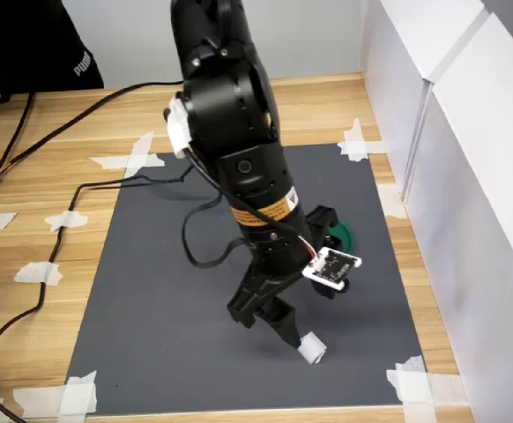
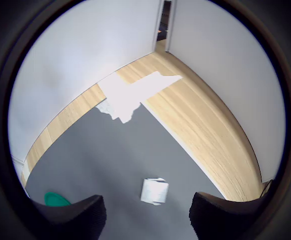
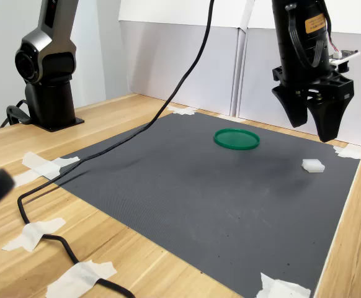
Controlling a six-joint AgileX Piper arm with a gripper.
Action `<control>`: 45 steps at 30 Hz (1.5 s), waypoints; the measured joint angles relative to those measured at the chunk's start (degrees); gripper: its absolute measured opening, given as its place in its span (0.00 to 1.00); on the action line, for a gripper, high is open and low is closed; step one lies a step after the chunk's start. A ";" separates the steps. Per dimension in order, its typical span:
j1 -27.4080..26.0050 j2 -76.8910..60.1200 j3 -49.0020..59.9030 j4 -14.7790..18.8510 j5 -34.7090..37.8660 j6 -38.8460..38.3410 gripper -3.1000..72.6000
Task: Grasp a white terminal and put it on the green lid.
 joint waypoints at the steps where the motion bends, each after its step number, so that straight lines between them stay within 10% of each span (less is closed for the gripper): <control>1: 0.25 0.22 0.00 0.00 -0.15 0.00 0.97; 32: 0.60 5.90 -0.04 -3.04 -5.40 5.83 0.96; 45: 0.60 6.56 -0.11 -2.61 -6.32 7.98 0.59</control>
